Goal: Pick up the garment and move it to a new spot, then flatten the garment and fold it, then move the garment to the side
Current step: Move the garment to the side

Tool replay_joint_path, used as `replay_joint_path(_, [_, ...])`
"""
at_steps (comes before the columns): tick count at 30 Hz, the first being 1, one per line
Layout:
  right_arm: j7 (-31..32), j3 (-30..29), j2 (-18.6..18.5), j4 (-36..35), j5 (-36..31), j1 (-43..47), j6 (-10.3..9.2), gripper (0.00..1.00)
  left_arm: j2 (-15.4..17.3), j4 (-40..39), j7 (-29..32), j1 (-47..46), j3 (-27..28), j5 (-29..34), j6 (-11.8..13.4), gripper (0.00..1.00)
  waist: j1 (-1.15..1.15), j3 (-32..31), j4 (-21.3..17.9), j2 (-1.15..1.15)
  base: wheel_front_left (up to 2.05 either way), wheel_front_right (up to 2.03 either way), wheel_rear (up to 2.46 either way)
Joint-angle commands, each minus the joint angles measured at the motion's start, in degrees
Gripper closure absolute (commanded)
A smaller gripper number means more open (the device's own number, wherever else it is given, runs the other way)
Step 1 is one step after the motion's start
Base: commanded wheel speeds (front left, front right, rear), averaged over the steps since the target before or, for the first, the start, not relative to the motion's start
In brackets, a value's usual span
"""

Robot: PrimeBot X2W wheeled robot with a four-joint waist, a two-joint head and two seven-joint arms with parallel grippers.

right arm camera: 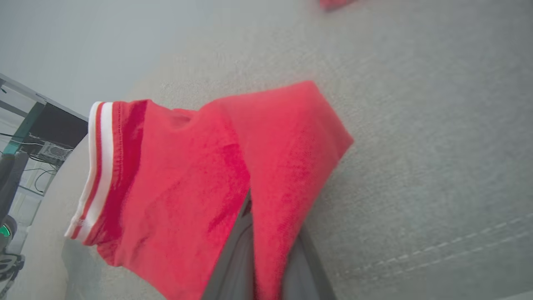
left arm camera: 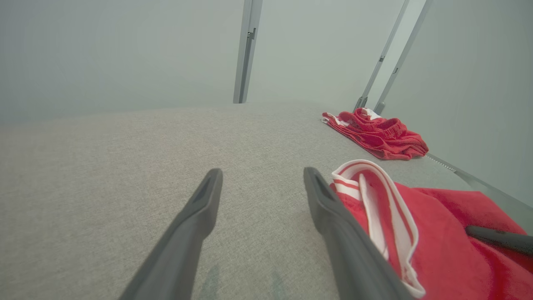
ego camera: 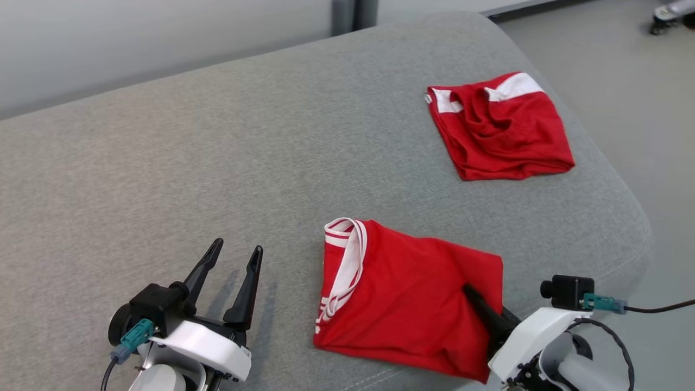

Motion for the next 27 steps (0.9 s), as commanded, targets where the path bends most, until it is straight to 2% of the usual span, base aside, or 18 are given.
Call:
replay_joint_path(1, [-1.3, -0.8, -1.0, -1.1, -1.3, -0.3, -0.01, 1.00, 1.2, -1.5, -0.6, -1.7, 1.8, 0.3, -0.4, 0.00, 0.00, 1.1, -0.9, 0.00, 0.00, 0.00, 0.00])
replay_joint_path(8, [-1.3, -1.6, -2.3, 1.4, -9.4, -7.9, -0.01, 1.00, 2.8, -0.9, -0.6, -2.3, 1.2, 0.1, -0.4, 0.00, 0.00, 4.8, 0.2, 0.00, 0.00, 0.00, 0.00])
replay_joint_path(14, [-1.3, -2.4, -3.4, 5.4, -13.0, -16.3, -0.01, 1.00, 4.0, -1.0, -0.6, -3.5, 0.3, -0.1, -0.4, 0.00, 0.00, 8.0, 3.1, 0.00, 0.00, 0.00, 0.00])
replay_joint_path(20, [-1.3, -4.7, -5.3, 14.1, -16.8, -24.7, -0.01, 1.00, 4.6, -1.7, -0.6, -4.6, -0.4, -0.3, -0.4, 0.00, 0.00, 10.7, 5.9, 0.00, 0.00, 0.00, 0.00])
replay_joint_path(27, [-1.3, -10.2, -6.1, 24.5, -21.6, -33.6, -0.01, 1.00, 5.1, -3.3, -0.6, -6.1, -2.0, 0.1, -0.4, 0.00, 0.00, 13.8, 8.5, 0.00, 0.00, 0.00, 0.00])
